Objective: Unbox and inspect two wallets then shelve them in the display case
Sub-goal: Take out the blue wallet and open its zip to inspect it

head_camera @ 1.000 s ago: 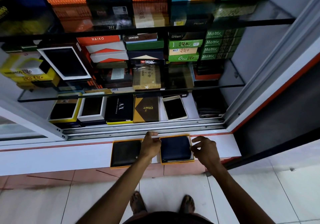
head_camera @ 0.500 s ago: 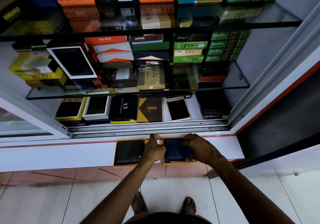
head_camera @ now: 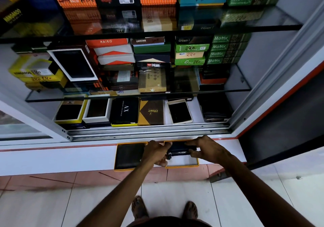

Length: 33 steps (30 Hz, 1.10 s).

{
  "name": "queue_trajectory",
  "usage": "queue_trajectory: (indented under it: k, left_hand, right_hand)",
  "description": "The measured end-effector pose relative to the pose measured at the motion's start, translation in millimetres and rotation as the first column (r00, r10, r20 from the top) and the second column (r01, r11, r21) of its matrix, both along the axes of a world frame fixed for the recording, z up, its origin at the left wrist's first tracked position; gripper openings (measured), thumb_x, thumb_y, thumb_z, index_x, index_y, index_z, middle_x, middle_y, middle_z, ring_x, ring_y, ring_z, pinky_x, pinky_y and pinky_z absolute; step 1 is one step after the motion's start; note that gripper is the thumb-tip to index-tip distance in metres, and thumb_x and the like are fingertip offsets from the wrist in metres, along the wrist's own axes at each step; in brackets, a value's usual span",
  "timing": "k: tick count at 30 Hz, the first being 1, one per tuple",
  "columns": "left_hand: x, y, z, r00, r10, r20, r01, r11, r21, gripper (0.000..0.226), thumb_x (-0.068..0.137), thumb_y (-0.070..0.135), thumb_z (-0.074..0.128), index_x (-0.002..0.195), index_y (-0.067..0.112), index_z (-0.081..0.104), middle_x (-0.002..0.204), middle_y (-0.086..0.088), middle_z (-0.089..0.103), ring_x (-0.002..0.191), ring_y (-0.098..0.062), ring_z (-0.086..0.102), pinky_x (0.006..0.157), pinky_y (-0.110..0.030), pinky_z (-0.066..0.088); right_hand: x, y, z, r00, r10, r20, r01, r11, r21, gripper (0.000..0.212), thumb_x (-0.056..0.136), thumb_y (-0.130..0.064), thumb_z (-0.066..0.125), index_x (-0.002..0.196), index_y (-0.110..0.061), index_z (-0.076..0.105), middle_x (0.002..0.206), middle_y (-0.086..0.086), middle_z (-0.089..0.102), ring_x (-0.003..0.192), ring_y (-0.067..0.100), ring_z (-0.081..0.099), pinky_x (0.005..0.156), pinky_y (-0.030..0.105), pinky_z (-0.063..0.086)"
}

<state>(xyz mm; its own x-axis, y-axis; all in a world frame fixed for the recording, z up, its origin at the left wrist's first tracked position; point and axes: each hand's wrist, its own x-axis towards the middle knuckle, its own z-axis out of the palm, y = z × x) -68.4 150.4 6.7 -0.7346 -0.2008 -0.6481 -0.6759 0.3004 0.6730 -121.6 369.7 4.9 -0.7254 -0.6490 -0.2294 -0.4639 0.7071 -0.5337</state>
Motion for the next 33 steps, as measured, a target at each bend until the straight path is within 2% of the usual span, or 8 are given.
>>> queue_trajectory:
  k: [6, 9, 12, 20, 23, 26, 28, 33]
  left_hand:
    - [-3.3, -0.3, 6.5, 0.974, 0.166, 0.152, -0.206, 0.928, 0.31, 0.044, 0.076, 0.032, 0.08, 0.101, -0.001, 0.065, 0.082, -0.019, 0.07, 0.047, -0.016, 0.067, 0.044, -0.023, 0.056]
    - [-0.2, -10.3, 22.3, 0.951, 0.13, 0.279, -0.247, 0.862, 0.442, 0.036, 0.071, 0.035, 0.081, 0.089, 0.006, 0.067, 0.08, -0.013, 0.069, 0.049, -0.013, 0.06, 0.048, -0.023, 0.05]
    - [1.8, -22.1, 47.7, 0.939, 0.075, 0.336, -0.263, 0.784, 0.562, 0.031, 0.072, 0.032, 0.079, 0.086, 0.007, 0.068, 0.072, -0.007, 0.07, 0.054, -0.012, 0.055, 0.046, -0.021, 0.044]
    - [2.8, -37.6, 97.8, 0.964, 0.066, 0.257, -0.232, 0.683, 0.693, 0.046, 0.063, 0.028, 0.079, 0.101, 0.005, 0.067, 0.077, -0.01, 0.065, 0.056, -0.016, 0.054, 0.045, -0.021, 0.042]
    - [3.4, -38.1, 108.0, 0.974, 0.114, 0.195, -0.222, 0.641, 0.734, 0.048, 0.063, 0.024, 0.076, 0.105, 0.006, 0.063, 0.081, -0.012, 0.063, 0.054, -0.018, 0.054, 0.047, -0.022, 0.041]
    - [3.4, -37.9, 114.6, 0.976, 0.168, 0.138, -0.214, 0.619, 0.756, 0.042, 0.066, 0.022, 0.072, 0.105, 0.008, 0.063, 0.073, -0.011, 0.067, 0.052, -0.017, 0.055, 0.049, -0.022, 0.042]
    - [2.7, -37.4, 116.4, 0.976, 0.189, 0.105, -0.203, 0.64, 0.741, 0.045, 0.064, 0.023, 0.074, 0.106, 0.008, 0.064, 0.07, -0.009, 0.065, 0.054, -0.017, 0.057, 0.052, -0.025, 0.044]
    - [2.9, -38.5, 119.2, 0.976, 0.206, 0.076, -0.194, 0.646, 0.738, 0.054, 0.067, 0.025, 0.076, 0.117, 0.007, 0.063, 0.079, -0.01, 0.061, 0.061, -0.018, 0.058, 0.058, -0.027, 0.046]
  right_hand:
    - [9.3, 11.4, -9.7, 0.919, -0.283, 0.274, 0.37, 0.858, -0.356, 0.035, 0.085, -0.003, 0.071, 0.119, -0.012, 0.07, 0.115, -0.002, 0.074, 0.104, 0.011, 0.071, 0.092, 0.03, 0.058]
    - [14.1, 11.3, -2.0, 0.82, -0.394, 0.415, 0.571, 0.613, -0.546, 0.031, 0.082, 0.003, 0.073, 0.111, -0.009, 0.072, 0.113, -0.01, 0.075, 0.106, 0.012, 0.07, 0.098, 0.03, 0.054]
    - [18.0, 2.8, 25.5, 0.694, -0.42, 0.584, 0.713, 0.296, -0.635, 0.043, 0.07, -0.019, 0.08, 0.111, -0.01, 0.072, 0.108, 0.002, 0.078, 0.107, 0.019, 0.071, 0.097, 0.033, 0.054]
    - [22.5, -27.3, 76.9, 0.679, -0.404, 0.613, 0.689, 0.06, -0.723, 0.037, 0.077, 0.005, 0.073, 0.109, -0.012, 0.068, 0.101, 0.003, 0.076, 0.096, 0.01, 0.072, 0.088, 0.022, 0.058]
    - [40.5, -39.9, 96.5, 0.694, -0.642, 0.327, 0.527, 0.142, -0.838, 0.016, 0.083, 0.0, 0.073, 0.094, -0.009, 0.066, 0.081, -0.004, 0.07, 0.075, 0.009, 0.067, 0.071, 0.021, 0.057]
    - [65.7, -56.7, 105.9, 0.778, -0.618, -0.115, 0.263, 0.486, -0.833, 0.018, 0.078, -0.016, 0.081, 0.076, -0.012, 0.063, 0.069, -0.004, 0.064, 0.06, 0.009, 0.059, 0.055, 0.022, 0.049]
    - [72.4, -68.4, 106.7, 0.755, -0.55, -0.358, 0.147, 0.674, -0.724, 0.027, 0.074, -0.034, 0.083, 0.07, -0.015, 0.064, 0.067, -0.006, 0.063, 0.062, 0.005, 0.055, 0.054, 0.018, 0.044]
    - [66.7, -81.1, 113.1, 0.664, -0.494, -0.562, 0.114, 0.809, -0.577, 0.035, 0.072, -0.054, 0.08, 0.076, -0.021, 0.068, 0.075, -0.01, 0.068, 0.071, 0.014, 0.062, 0.057, 0.027, 0.049]
